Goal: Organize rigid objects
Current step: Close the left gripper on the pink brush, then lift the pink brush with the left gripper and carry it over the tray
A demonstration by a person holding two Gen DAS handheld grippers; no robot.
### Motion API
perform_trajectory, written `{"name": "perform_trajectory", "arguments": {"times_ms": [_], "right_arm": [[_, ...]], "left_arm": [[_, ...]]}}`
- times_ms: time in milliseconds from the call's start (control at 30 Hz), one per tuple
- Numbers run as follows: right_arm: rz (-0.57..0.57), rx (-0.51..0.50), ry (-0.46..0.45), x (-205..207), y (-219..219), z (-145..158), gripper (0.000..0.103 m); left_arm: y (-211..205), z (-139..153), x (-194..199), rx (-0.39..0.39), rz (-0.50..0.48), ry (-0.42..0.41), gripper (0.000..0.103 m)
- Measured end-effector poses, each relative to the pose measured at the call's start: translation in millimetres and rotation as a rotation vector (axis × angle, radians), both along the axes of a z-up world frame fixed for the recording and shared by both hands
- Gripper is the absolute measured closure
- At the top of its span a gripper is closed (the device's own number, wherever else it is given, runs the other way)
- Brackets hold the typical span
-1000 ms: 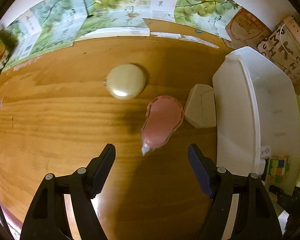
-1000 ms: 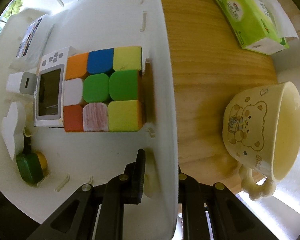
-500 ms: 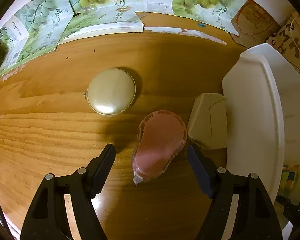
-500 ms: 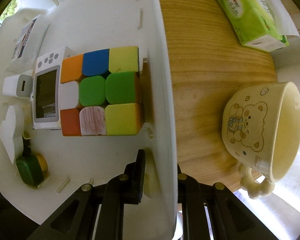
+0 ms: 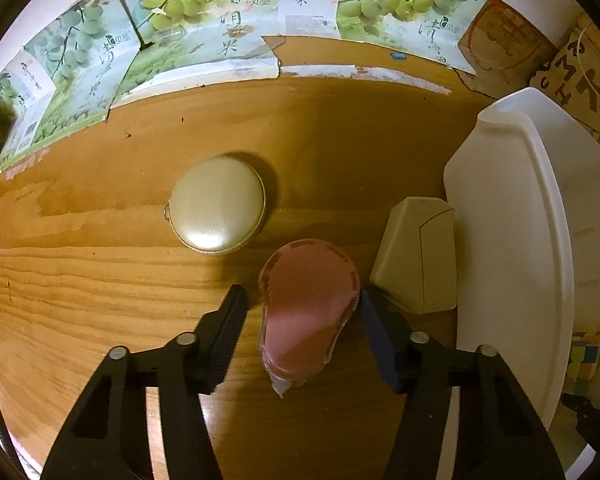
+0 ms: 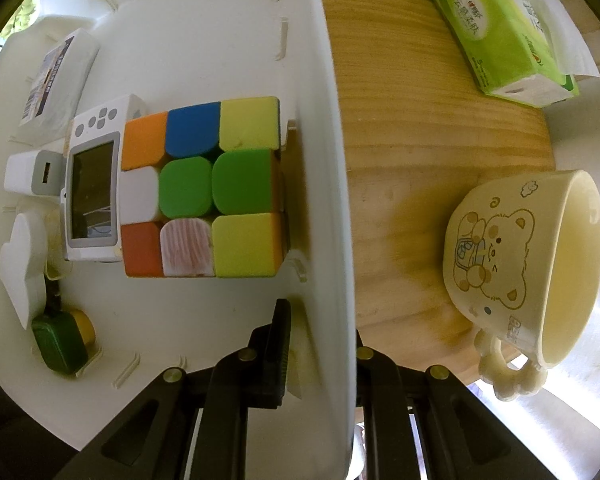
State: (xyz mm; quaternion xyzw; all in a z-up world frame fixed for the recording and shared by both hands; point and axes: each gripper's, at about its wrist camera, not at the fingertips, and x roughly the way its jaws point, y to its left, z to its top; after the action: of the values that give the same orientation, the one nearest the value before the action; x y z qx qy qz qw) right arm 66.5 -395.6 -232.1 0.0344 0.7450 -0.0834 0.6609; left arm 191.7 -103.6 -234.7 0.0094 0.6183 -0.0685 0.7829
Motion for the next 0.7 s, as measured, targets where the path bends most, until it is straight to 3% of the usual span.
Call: {"name": "perform_trajectory", "arguments": {"times_ms": [700], "right_arm": [[0.041, 0.001, -0.005, -3.1, 10.9, 3.7, 0.087]], "left_arm": [[4.8, 14.2, -5.8, 0.001, 0.026, -0.001, 0.049]]}}
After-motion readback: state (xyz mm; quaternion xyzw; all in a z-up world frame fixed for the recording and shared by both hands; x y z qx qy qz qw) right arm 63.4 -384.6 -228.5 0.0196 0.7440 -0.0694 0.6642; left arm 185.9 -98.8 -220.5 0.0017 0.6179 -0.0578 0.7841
